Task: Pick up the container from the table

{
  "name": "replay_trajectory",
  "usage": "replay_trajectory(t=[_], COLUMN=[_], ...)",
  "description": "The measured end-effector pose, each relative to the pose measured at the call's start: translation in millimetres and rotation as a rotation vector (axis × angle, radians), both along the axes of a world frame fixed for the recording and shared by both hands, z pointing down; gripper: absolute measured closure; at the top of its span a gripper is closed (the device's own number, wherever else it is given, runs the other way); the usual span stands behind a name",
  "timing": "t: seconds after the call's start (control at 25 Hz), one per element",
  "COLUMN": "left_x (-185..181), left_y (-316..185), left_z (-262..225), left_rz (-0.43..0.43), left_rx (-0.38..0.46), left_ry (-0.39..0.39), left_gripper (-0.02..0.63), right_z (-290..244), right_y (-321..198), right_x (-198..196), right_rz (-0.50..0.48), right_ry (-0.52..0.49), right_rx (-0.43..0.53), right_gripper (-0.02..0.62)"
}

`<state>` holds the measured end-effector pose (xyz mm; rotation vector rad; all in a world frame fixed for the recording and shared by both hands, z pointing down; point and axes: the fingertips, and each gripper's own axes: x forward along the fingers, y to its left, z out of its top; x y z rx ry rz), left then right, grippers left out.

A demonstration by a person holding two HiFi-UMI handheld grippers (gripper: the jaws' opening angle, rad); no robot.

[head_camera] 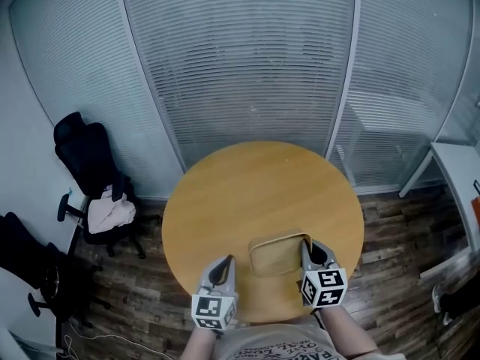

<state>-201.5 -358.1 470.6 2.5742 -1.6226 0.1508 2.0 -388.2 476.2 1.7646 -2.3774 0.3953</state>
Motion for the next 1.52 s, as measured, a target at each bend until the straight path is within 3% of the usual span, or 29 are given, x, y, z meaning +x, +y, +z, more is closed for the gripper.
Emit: replay_trajectory(t=[0.36, 0.88, 1.52], left_x=[9.3, 14.7, 12.0], left_y=[-4.5, -7.0, -3.2], left_z=[-12.3, -9.8, -7.0], left_rz=[0.013, -0.004, -0.03], left_rx=[0.038, 0.028, 0.012], left_ry=[0.001, 0.005, 0.013], left_gripper=[0.598, 0.598, 0.598], right_z=[-20.7, -17.4, -0.2], right_y=[11.8, 7.7, 11.1], right_x=[7.0, 12.1, 18.9], right_rz=[-0.002, -0.009, -0.018], right_ry=[0.049, 0.036, -0.011], right_rx=[0.117, 0.118, 0.053], right_gripper=[0.589, 0.589, 0.589])
